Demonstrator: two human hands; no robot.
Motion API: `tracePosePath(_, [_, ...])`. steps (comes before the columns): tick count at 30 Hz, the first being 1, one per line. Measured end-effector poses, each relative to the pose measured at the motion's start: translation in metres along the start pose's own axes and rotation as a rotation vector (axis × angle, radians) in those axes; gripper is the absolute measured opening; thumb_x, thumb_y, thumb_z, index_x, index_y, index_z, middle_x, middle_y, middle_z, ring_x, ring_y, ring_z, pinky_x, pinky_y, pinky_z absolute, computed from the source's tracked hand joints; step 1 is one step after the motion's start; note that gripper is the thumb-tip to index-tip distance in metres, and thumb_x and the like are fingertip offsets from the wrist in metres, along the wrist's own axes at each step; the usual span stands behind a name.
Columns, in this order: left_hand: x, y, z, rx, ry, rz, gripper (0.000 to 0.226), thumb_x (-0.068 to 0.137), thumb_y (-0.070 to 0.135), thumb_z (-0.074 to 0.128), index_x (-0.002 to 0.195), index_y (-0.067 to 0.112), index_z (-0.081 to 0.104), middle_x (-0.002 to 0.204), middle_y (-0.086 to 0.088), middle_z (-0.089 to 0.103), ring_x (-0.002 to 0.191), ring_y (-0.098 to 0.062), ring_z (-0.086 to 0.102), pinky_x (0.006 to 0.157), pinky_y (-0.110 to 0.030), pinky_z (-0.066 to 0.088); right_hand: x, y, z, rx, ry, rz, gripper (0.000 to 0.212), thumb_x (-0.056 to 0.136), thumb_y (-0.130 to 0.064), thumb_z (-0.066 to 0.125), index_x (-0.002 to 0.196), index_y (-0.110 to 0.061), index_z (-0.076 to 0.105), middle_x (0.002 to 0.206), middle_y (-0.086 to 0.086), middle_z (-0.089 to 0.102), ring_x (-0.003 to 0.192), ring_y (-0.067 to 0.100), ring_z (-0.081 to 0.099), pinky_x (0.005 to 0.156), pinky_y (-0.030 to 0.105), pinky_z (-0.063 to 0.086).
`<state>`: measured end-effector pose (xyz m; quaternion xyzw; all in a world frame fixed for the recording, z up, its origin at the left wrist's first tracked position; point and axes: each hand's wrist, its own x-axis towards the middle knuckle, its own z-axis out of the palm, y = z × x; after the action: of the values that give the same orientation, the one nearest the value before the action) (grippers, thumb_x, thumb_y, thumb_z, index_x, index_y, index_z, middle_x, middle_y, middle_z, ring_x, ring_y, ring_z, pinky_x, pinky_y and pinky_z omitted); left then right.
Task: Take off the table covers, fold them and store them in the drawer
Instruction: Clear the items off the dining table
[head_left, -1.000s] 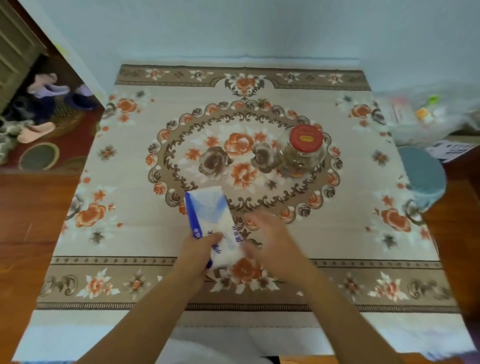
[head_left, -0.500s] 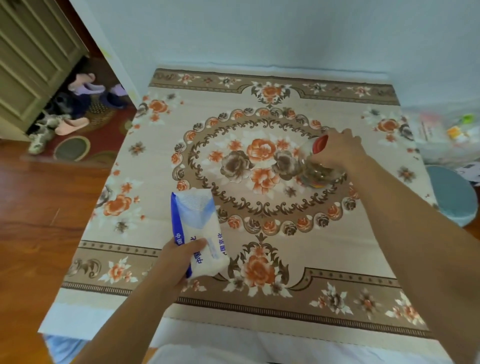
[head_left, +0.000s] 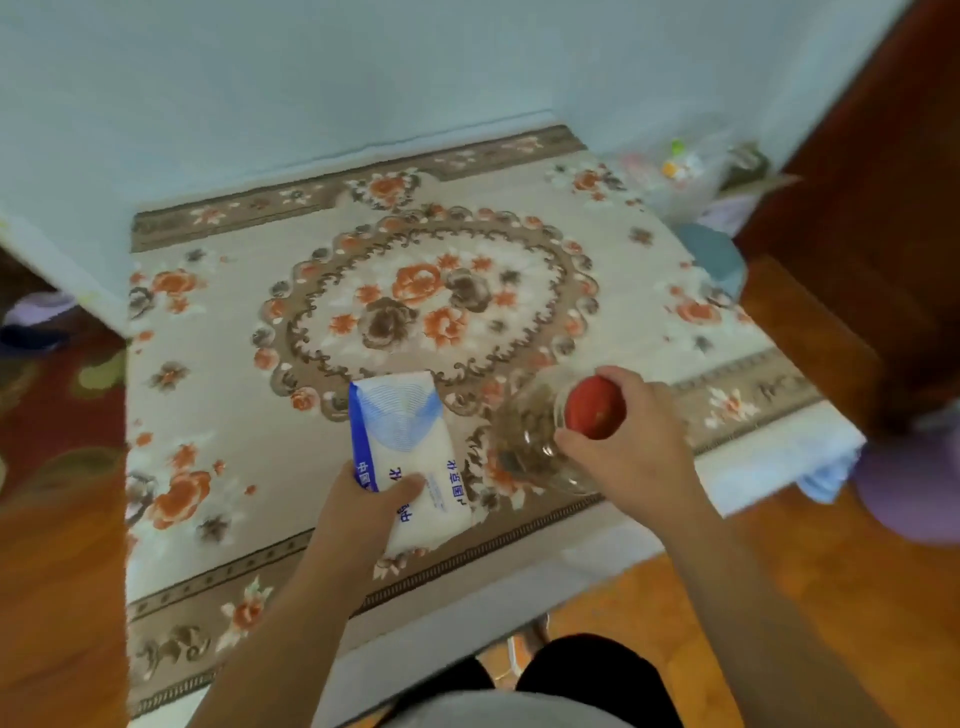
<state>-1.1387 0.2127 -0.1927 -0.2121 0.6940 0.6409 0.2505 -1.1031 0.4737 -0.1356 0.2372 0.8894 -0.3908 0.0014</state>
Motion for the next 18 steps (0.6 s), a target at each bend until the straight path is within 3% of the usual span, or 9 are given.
tracePosePath(3, [-0.014, -0.02, -0.004, 0.107, -0.157, 0.049, 0.032, 0.088, 0.009, 0.076, 0.115, 0.02, 0.065, 0.105, -0.004, 0.077, 0.091, -0.028, 0.076, 0.081, -0.057, 0.061, -0.073, 0.024, -0.002, -0.052, 0.164, 0.076, 0.079, 0.072, -0.045, 0.082, 0.139, -0.04, 0.041, 0.128, -0.001, 0.039, 0.117, 0.024, 0.045, 0.1, 0.035, 0.045])
tracePosePath(6, [-0.043, -0.04, 0.0, 0.177, -0.343, 0.041, 0.031, 0.093, 0.01, 0.069, 0.122, 0.022, 0.065, 0.111, -0.002, 0.077, 0.099, -0.027, 0.075, 0.086, -0.053, 0.06, -0.151, 0.045, -0.008, -0.094, 0.305, 0.18, 0.079, 0.07, -0.043, 0.082, 0.14, -0.037, 0.045, 0.119, -0.003, 0.042, 0.117, 0.024, 0.041, 0.097, 0.028, 0.035])
tracePosePath(9, [-0.083, -0.055, 0.019, 0.224, -0.426, 0.015, 0.035, 0.085, 0.021, 0.067, 0.12, 0.026, 0.065, 0.112, -0.005, 0.076, 0.099, -0.028, 0.074, 0.081, -0.048, 0.06, -0.228, 0.069, -0.025, -0.132, 0.414, 0.271, 0.079, 0.065, -0.043, 0.082, 0.137, -0.033, 0.052, 0.121, -0.001, 0.049, 0.118, 0.024, 0.044, 0.102, 0.029, 0.032])
tracePosePath(11, [-0.114, -0.062, 0.038, 0.245, -0.484, 0.009, 0.025, 0.088, 0.017, 0.061, 0.111, 0.022, 0.067, 0.105, -0.008, 0.075, 0.093, -0.028, 0.071, 0.076, -0.042, 0.057, -0.28, 0.086, -0.037, -0.126, 0.493, 0.339, 0.077, 0.062, -0.047, 0.079, 0.134, -0.036, 0.053, 0.121, -0.001, 0.053, 0.117, 0.022, 0.043, 0.101, 0.027, 0.03])
tracePosePath(13, [-0.149, -0.071, 0.059, 0.314, -0.573, 0.009, 0.022, 0.088, 0.016, 0.058, 0.108, 0.021, 0.067, 0.103, -0.009, 0.073, 0.094, -0.03, 0.068, 0.081, -0.045, 0.054, -0.335, 0.102, -0.047, -0.109, 0.571, 0.431, 0.076, 0.064, -0.046, 0.079, 0.134, -0.037, 0.052, 0.115, -0.003, 0.05, 0.114, 0.024, 0.043, 0.096, 0.025, 0.03])
tracePosePath(16, [-0.212, -0.092, 0.091, 0.42, -0.735, 0.051, 0.041, 0.079, 0.023, 0.063, 0.12, 0.028, 0.066, 0.115, -0.002, 0.075, 0.107, -0.029, 0.07, 0.094, -0.051, 0.056, -0.424, 0.127, -0.062, -0.106, 0.702, 0.536, 0.076, 0.067, -0.041, 0.082, 0.136, -0.035, 0.052, 0.108, -0.004, 0.043, 0.11, 0.027, 0.044, 0.095, 0.029, 0.032])
tracePosePath(18, [-0.258, -0.116, 0.111, 0.45, -0.809, 0.11, 0.038, 0.086, 0.015, 0.062, 0.12, 0.031, 0.065, 0.114, 0.001, 0.075, 0.106, -0.027, 0.071, 0.097, -0.054, 0.055, -0.483, 0.146, -0.069, -0.084, 0.759, 0.611, 0.077, 0.068, -0.043, 0.082, 0.137, -0.036, 0.049, 0.11, -0.003, 0.042, 0.11, 0.029, 0.044, 0.094, 0.032, 0.035])
